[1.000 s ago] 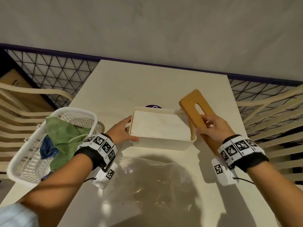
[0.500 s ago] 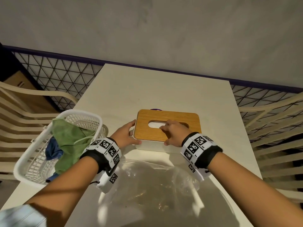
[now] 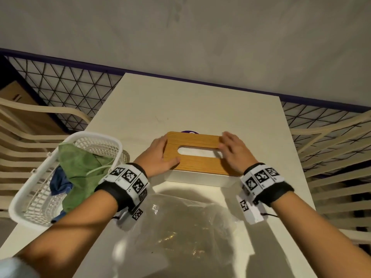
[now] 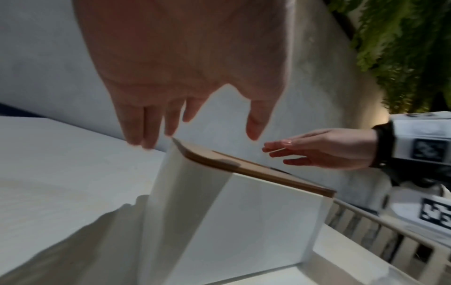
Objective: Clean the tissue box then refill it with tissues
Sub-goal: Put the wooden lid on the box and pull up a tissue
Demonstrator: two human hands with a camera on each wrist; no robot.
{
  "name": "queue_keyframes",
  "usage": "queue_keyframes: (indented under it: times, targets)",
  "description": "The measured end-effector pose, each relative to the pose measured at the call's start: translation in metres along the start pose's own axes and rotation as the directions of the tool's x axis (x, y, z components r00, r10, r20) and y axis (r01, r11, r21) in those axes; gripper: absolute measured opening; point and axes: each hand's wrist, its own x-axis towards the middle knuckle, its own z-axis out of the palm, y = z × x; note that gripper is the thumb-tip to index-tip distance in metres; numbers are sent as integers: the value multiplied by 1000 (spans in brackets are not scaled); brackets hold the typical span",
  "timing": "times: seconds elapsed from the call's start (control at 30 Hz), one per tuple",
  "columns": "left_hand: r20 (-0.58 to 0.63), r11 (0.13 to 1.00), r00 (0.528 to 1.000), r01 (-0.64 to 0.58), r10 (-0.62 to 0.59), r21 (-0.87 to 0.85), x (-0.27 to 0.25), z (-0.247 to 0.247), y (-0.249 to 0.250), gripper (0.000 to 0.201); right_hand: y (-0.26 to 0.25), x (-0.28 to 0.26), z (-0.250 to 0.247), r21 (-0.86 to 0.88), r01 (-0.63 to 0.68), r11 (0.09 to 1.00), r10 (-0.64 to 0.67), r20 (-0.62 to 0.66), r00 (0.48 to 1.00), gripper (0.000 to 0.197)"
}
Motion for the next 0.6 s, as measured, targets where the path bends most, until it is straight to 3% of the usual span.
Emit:
queue_keyframes:
  times: [0.07, 0.2, 0.27, 0.6]
  targets:
    - [-36, 987, 999, -34, 41, 159, 8, 5, 9, 88, 20, 4, -4, -74, -87, 993, 86, -12, 996, 53]
    - [91, 941, 996, -19, -12, 339, 26, 20, 15, 106, 39, 15, 5, -107, -74, 991, 76, 13, 997, 51]
    - [123, 929, 992, -22, -26, 369, 30, 26, 13, 111, 42, 17, 12, -73, -78, 994, 79, 17, 997, 50]
    - [41, 916, 998, -56, 43, 398, 36, 39, 5, 119, 52, 18, 25, 26, -93, 995, 95, -91, 991, 47]
